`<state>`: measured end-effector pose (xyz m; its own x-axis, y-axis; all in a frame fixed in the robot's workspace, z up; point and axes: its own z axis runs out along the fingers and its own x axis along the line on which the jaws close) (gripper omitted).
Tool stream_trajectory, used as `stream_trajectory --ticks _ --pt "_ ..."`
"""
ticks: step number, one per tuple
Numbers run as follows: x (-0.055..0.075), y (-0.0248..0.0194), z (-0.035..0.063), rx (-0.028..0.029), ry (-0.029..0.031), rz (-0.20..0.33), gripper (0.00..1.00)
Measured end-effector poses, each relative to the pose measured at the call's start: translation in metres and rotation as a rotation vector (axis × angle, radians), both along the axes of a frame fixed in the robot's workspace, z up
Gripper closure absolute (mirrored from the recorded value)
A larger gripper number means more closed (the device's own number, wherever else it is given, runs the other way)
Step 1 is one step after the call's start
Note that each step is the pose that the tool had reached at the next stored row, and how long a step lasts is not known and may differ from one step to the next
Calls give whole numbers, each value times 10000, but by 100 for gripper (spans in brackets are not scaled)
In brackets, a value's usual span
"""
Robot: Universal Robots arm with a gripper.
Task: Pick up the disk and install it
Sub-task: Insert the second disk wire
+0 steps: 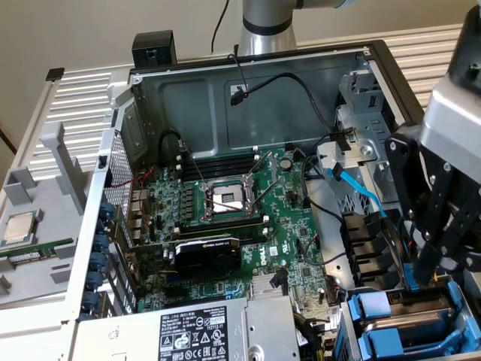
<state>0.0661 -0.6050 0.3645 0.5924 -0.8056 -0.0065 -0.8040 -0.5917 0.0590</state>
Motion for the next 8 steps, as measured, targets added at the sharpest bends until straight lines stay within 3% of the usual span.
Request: stream_trajectory --ticks 8 --pt "32 0 0 1 0 1064 89"
